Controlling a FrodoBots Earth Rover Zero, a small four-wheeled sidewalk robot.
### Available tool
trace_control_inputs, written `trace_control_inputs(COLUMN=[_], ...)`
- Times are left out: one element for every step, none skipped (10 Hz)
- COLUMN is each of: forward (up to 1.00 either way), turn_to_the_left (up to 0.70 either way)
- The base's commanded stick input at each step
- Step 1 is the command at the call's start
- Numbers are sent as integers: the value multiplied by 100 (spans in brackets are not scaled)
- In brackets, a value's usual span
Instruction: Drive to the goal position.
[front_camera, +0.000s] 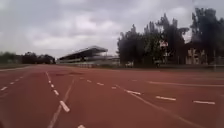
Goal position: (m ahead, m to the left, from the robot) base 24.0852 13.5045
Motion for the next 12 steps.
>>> trace_control_inputs(forward=[45,45,45,45,45,45,45,45,45,45,45,45], turn_to_the_left=[27,27,27,27,27,27,27,27,27,27,19,4])
